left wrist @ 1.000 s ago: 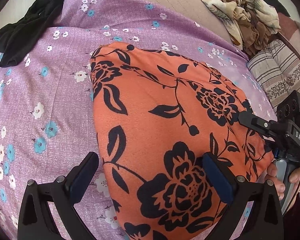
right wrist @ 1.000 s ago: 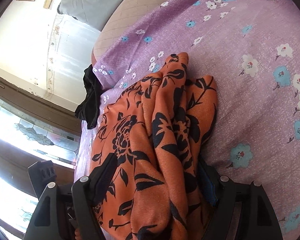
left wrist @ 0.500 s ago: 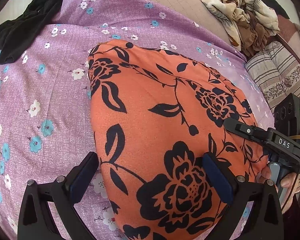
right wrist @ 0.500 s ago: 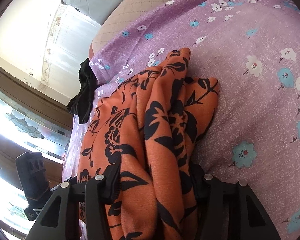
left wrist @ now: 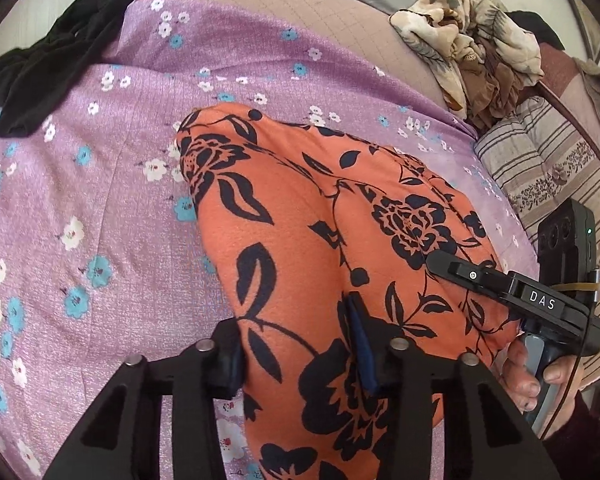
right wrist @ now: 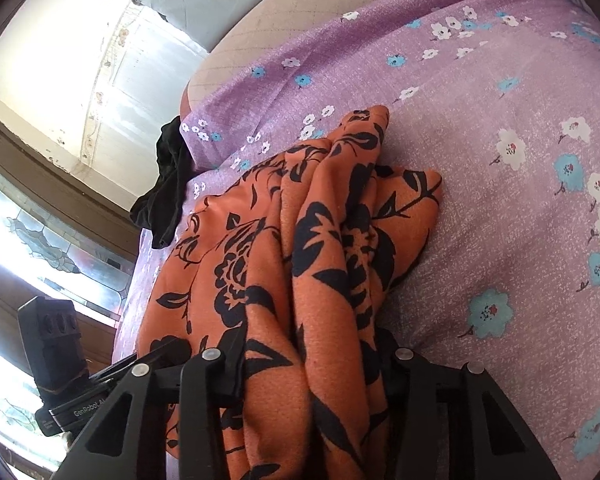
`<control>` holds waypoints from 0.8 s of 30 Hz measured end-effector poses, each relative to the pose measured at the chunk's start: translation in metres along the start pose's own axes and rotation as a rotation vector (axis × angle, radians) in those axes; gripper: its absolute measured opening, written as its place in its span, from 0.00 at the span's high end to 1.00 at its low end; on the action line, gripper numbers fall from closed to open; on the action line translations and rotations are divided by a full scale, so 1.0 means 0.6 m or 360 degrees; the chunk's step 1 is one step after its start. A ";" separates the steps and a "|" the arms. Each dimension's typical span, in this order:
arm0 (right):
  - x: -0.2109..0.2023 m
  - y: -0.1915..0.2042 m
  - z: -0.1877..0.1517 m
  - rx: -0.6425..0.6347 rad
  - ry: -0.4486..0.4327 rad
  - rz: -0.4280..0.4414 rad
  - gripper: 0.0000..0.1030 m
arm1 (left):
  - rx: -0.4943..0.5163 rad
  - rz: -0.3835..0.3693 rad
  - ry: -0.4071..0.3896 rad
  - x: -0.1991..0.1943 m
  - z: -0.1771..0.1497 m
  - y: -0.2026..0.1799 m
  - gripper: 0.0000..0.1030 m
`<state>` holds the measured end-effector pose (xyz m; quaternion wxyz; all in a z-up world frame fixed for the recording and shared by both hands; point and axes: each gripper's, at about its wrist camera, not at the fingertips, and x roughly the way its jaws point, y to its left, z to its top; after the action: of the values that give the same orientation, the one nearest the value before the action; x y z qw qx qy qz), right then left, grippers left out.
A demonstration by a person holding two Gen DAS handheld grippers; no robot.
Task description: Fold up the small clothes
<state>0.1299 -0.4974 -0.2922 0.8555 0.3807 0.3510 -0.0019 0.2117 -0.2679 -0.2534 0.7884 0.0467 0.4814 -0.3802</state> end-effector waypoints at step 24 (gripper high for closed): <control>-0.111 0.123 -0.208 -0.0046 0.0066 0.0091 0.61 | -0.0053 0.0235 0.0062 -0.189 -0.207 0.021 0.59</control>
<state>0.0250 -0.3808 -0.2620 0.8531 0.3782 0.3576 0.0354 0.1017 -0.1416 -0.2334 0.8053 0.0763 0.4983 -0.3120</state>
